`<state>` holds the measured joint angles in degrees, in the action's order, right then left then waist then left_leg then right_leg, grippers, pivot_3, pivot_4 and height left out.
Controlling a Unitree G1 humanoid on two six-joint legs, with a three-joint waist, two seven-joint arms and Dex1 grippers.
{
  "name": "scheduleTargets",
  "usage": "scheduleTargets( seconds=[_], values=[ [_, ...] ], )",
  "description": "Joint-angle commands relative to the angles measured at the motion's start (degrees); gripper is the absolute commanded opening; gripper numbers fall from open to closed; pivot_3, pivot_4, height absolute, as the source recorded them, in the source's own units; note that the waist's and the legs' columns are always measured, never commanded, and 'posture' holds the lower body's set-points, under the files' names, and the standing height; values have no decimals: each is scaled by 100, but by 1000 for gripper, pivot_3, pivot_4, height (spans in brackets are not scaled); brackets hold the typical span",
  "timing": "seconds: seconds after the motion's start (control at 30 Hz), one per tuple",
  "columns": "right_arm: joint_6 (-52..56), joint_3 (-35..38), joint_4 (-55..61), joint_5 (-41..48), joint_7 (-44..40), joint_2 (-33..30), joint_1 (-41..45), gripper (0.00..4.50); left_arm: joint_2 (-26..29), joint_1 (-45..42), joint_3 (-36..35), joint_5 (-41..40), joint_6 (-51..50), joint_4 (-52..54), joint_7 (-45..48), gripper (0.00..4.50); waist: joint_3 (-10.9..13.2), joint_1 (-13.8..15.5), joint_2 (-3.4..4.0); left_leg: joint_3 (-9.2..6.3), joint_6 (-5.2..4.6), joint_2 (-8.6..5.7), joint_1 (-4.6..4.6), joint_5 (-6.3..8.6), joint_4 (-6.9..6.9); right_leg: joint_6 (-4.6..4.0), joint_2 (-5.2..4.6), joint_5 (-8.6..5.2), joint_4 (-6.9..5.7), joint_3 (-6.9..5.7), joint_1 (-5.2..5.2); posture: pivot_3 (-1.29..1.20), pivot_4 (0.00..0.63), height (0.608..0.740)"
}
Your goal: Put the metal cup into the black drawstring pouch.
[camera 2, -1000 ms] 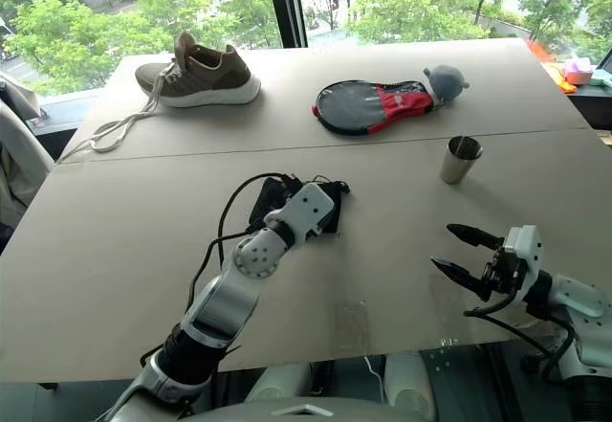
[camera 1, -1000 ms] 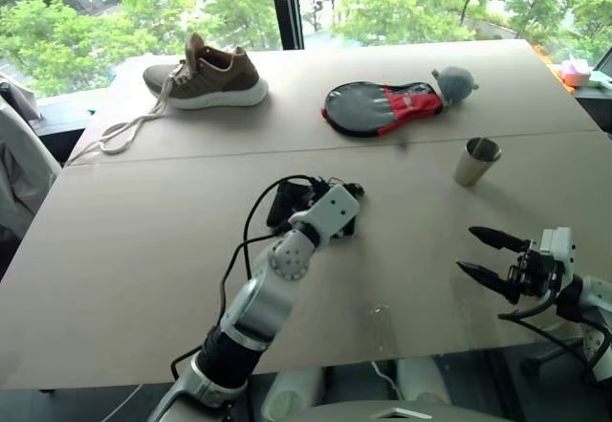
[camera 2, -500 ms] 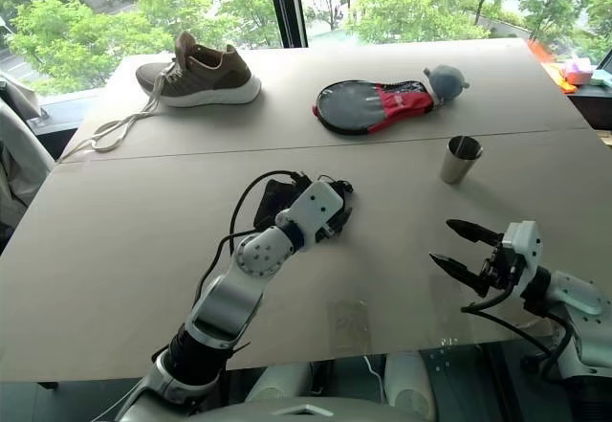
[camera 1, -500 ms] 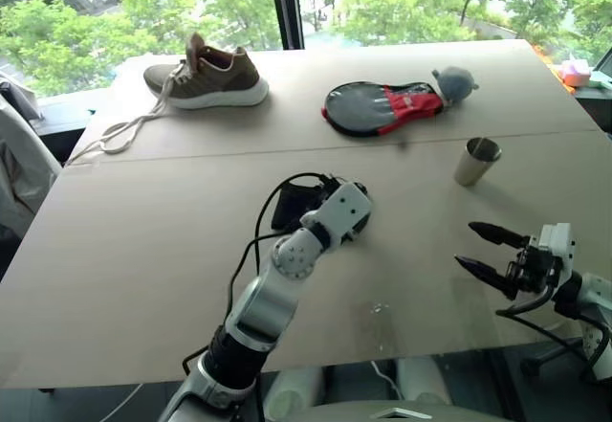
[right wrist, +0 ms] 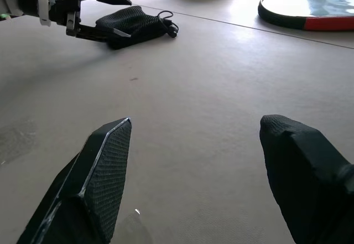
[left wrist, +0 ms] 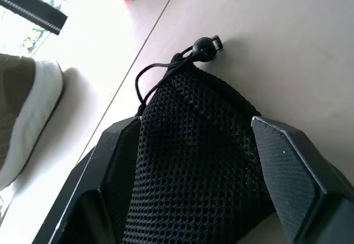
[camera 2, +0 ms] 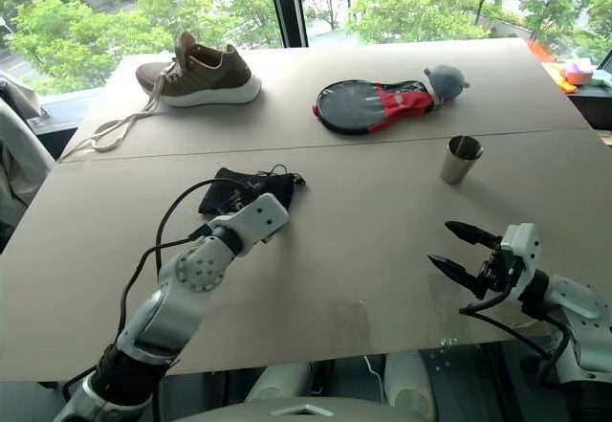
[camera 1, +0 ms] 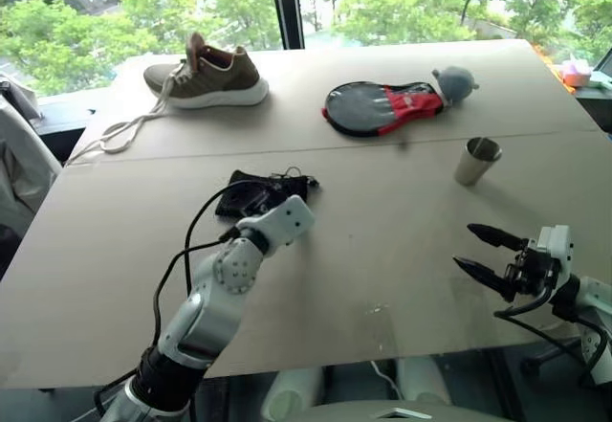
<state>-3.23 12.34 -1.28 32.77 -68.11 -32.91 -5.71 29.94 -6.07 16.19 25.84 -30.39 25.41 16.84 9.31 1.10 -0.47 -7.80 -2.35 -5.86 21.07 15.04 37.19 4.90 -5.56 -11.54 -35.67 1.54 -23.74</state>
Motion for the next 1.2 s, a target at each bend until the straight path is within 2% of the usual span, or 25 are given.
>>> scheduleTargets(
  seconds=[0.03,0.2,0.37,0.5,0.6,0.7,0.8,0.97,1.2],
  values=[
    [-165,140,-53,37,-37,41,53,3694,-220,225,-136,31,93,159,-174,3301,0,7,0,-1,0,0,0,0,0,-1,0,1,0,-1,0,0,150,740],
    [-242,141,-139,26,-73,56,62,3694,-611,697,-405,-40,44,232,-391,3301,-1,-20,1,0,-1,1,-1,0,-2,-11,0,6,1,0,-1,0,150,740],
    [-315,154,-270,12,-128,51,84,3694,-784,1023,-945,85,244,139,-904,3301,-1,-30,2,1,5,4,-6,4,-2,5,3,-4,-1,2,0,0,150,740],
    [-396,154,-413,-8,-189,61,128,3694,-1016,1247,-1587,-108,519,20,-1358,3301,-1,-24,2,0,19,7,-8,12,-1,6,7,-4,-3,1,1,0,150,740],
    [-424,132,-450,-27,-191,80,159,3694,-1151,1206,-1951,-652,1017,-90,-1270,3301,-1,-12,1,1,19,6,-7,12,0,5,6,-3,-4,0,1,0,150,740],
    [-464,114,-499,-39,-199,99,195,3694,-1066,1235,-2018,-1022,1685,-171,-1021,3301,-1,-7,0,1,21,3,-3,13,5,-10,1,7,-3,-1,1,0,150,740],
    [-471,103,-527,-48,-195,105,244,3694,-1127,1164,-2036,-1177,1858,-292,-1011,3301,-1,-15,0,3,22,3,-3,13,4,-12,1,8,-2,0,1,0,150,740],
    [-460,88,-492,-58,-158,115,286,3694,-1309,821,-1967,-1099,1532,-515,-1197,3301,-1,-17,0,2,21,3,-4,13,4,-11,5,8,-3,-1,1,0,150,740],
    [-477,98,-480,-66,-142,133,268,3694,-1749,286,-2004,-838,448,-774,-1697,3301,-2,-20,-1,2,20,3,-4,12,5,-12,8,8,-3,-1,2,0,150,740]
  ],
)
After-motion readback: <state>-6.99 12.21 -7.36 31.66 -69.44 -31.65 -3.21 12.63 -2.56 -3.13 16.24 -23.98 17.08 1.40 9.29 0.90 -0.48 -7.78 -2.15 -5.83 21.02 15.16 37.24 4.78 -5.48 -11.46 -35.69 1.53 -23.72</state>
